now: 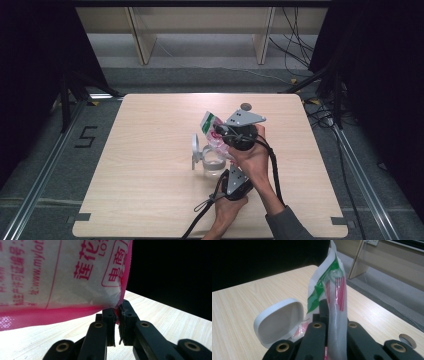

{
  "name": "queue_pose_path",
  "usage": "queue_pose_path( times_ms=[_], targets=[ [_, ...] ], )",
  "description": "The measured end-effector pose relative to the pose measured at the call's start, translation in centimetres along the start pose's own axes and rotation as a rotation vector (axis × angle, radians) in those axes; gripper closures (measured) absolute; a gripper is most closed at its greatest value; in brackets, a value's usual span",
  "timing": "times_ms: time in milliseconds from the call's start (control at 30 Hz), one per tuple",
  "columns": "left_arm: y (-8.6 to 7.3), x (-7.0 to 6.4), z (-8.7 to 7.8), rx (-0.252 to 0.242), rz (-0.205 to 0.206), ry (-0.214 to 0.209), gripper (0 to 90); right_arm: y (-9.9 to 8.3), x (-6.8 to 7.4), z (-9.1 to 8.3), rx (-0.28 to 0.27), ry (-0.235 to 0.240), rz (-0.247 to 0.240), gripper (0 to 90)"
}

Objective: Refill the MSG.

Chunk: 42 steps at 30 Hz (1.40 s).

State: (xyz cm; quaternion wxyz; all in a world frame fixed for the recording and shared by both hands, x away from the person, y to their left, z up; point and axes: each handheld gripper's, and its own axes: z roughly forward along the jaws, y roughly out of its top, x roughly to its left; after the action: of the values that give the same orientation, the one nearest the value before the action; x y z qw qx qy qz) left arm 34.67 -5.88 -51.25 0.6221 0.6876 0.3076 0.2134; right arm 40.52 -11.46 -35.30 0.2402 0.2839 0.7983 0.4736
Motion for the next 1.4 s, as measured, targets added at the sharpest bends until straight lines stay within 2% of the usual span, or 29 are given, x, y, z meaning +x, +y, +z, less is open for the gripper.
queue_pose_path(
  times_ms=[67, 100, 133, 167, 233, 400, 467, 567, 833, 867, 900, 967, 1000, 1100, 1133, 1167, 1233, 1300, 1400],
  targets=[
    [0.00, 0.05, 0.09, -0.004, -0.003, -0.004, 83.6, 0.00, 0.10, 0.04, 0.010, 0.011, 0.000, 90.0],
    [-0.01, -0.43, 0.63, -0.082, -0.075, -0.022, 83.6, -0.01, 0.09, 0.22, -0.003, 0.003, -0.019, 90.0],
    [-0.01, -0.51, 0.79, -0.098, -0.090, -0.022, 83.6, 0.00, 0.19, 0.28, 0.001, 0.004, -0.020, 90.0],
    [0.04, -0.48, 0.74, -0.092, -0.086, -0.021, 83.6, 0.04, 0.14, 0.29, 0.009, 0.010, -0.033, 90.0],
    [0.12, -0.55, 0.59, -0.091, -0.088, -0.022, 83.6, 0.04, 0.31, 0.38, 0.003, 0.001, -0.031, 90.0],
    [0.15, -0.40, 0.51, -0.095, -0.081, -0.029, 83.6, 0.18, 0.53, 0.30, 0.011, 0.019, -0.039, 90.0],
    [0.11, -0.25, 0.59, -0.100, -0.088, -0.029, 83.6, 0.15, 0.71, 0.34, 0.008, 0.021, -0.020, 90.0],
    [0.10, -0.22, 0.56, -0.100, -0.090, -0.031, 83.6, 0.18, 0.65, 0.48, 0.011, 0.027, -0.051, 90.0],
    [0.15, -0.23, 0.54, -0.090, -0.081, -0.040, 83.5, 0.14, 0.45, 0.36, 0.010, 0.026, -0.033, 90.0],
    [0.14, -0.27, 0.53, -0.088, -0.081, -0.040, 83.5, 0.09, 0.51, 0.39, 0.007, 0.027, -0.019, 90.0],
    [0.16, -0.33, 0.52, -0.089, -0.085, -0.040, 83.5, 0.07, 0.37, 0.40, -0.002, 0.017, -0.032, 90.0],
    [0.21, -0.30, 0.51, -0.091, -0.083, -0.039, 83.5, 0.10, 0.29, 0.32, 0.008, 0.030, -0.026, 90.0],
    [0.23, -0.27, 0.49, -0.091, -0.087, -0.042, 83.5, 0.12, 0.30, 0.35, -0.008, 0.017, -0.041, 90.0],
    [0.32, -0.31, 0.48, -0.098, -0.087, -0.040, 83.5, 0.20, 0.69, 0.30, 0.015, 0.040, -0.013, 90.0],
    [0.33, -0.30, 0.47, -0.100, -0.085, -0.041, 83.5, 0.18, 0.77, 0.37, 0.006, 0.032, -0.011, 90.0],
    [0.34, -0.28, 0.49, -0.101, -0.087, -0.039, 83.5, 0.19, 0.74, 0.40, -0.005, 0.021, -0.025, 90.0],
    [0.32, -0.27, 0.47, -0.100, -0.086, -0.041, 83.6, 0.25, 0.77, 0.41, 0.007, 0.038, -0.037, 90.0],
    [0.36, -0.30, 0.38, -0.095, -0.085, -0.042, 83.6, 0.23, 0.70, 0.44, -0.005, 0.027, -0.041, 90.0],
    [0.34, -0.35, 0.46, -0.102, -0.085, -0.043, 83.6, 0.22, 0.76, 0.37, -0.002, 0.027, -0.026, 90.0]
  ],
)
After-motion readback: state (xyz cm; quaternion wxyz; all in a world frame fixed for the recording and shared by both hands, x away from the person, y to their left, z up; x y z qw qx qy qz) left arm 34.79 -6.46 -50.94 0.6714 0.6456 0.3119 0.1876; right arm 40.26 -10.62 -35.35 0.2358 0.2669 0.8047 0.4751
